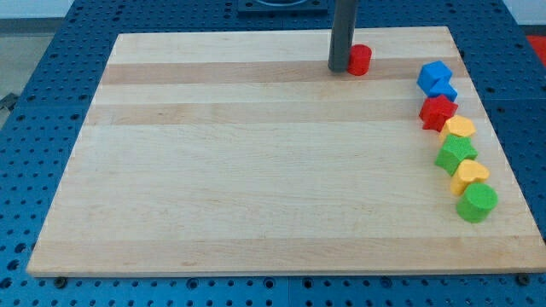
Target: Move the red circle above the cube
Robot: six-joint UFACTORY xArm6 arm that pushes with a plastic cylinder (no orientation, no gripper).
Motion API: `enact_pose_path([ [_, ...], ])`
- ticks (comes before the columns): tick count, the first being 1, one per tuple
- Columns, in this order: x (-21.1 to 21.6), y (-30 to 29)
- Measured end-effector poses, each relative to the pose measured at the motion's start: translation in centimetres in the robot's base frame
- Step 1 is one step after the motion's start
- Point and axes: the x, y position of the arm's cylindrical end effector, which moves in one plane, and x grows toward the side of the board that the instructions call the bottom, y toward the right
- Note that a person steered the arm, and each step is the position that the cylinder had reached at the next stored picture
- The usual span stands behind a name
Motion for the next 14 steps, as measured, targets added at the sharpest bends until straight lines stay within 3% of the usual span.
enact_pose_path([
  [1, -0.1, -5.3],
  [2, -0.7, -5.4],
  [5, -0.8, 6.2],
  [8, -4.3, 5.7],
  [10, -4.1, 9.3],
  [14, -0.3, 6.2],
])
